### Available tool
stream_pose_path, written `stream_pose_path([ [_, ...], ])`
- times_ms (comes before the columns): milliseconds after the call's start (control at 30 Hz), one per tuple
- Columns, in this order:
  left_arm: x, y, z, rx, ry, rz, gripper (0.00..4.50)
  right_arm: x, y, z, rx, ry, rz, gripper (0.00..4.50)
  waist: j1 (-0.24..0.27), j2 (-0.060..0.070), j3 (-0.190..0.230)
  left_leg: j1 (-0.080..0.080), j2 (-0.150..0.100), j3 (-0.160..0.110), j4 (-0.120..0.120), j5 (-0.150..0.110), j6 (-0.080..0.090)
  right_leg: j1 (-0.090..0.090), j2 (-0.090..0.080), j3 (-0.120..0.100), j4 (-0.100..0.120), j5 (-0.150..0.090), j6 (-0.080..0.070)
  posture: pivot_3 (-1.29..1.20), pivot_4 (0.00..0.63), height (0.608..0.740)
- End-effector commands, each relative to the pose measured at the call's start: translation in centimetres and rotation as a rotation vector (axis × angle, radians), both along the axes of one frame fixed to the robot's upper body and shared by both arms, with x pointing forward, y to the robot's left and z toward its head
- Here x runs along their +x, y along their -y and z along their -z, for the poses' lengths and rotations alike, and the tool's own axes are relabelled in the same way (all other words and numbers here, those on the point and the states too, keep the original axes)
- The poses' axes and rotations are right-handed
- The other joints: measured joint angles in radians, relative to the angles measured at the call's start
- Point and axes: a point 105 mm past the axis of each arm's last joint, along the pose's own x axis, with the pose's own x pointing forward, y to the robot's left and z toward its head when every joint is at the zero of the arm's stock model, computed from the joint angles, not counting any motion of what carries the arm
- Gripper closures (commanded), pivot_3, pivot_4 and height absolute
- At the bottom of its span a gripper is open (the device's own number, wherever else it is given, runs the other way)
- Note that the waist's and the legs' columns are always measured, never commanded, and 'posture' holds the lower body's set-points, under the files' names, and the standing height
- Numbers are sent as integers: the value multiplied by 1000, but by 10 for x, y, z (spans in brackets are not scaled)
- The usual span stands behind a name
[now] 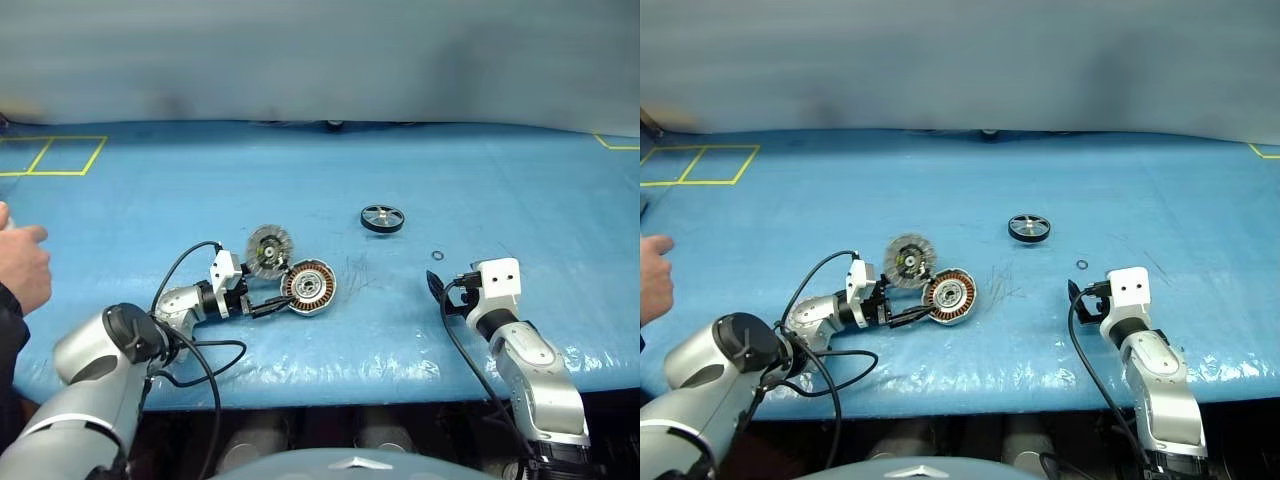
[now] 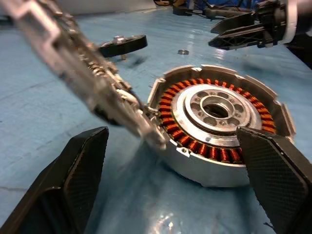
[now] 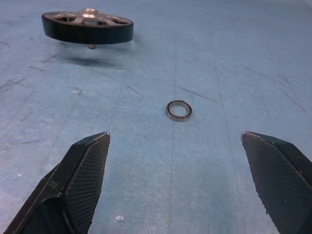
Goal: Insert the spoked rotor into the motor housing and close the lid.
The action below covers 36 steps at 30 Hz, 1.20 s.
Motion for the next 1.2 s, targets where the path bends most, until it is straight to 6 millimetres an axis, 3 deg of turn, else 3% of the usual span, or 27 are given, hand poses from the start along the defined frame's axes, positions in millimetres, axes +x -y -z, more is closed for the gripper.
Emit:
stream_pose_path([
  [33, -4, 1, 1, -22, -8, 5, 47, 8, 1, -5, -20, 33, -5, 0, 1, 0, 0, 0, 0, 0, -1, 0, -1, 0, 0, 0, 0, 0, 0, 0, 150, 740],
  [733, 5, -1, -11, -23, 41, -7, 47, 12, -13, -10, -24, 71, -65, 0, 1, 0, 0, 2, 1, 0, -8, 0, -4, -1, 0, 1, -1, -1, -2, 0, 150, 740],
  [1000, -2, -14, -16, -3, 18, 88, 47, 6, -34, -19, -37, 83, -211, 0, 0, 0, 0, 2, 1, 0, -8, 0, -4, -1, 0, 0, -1, -1, -2, 0, 150, 740],
  [1200, -4, -24, -18, 61, 24, 133, 47, -2, -62, -32, -54, 121, -392, 0, 0, 0, 0, 2, 1, 0, -8, 0, -4, -1, 0, 0, -1, -1, -2, 0, 150, 740],
])
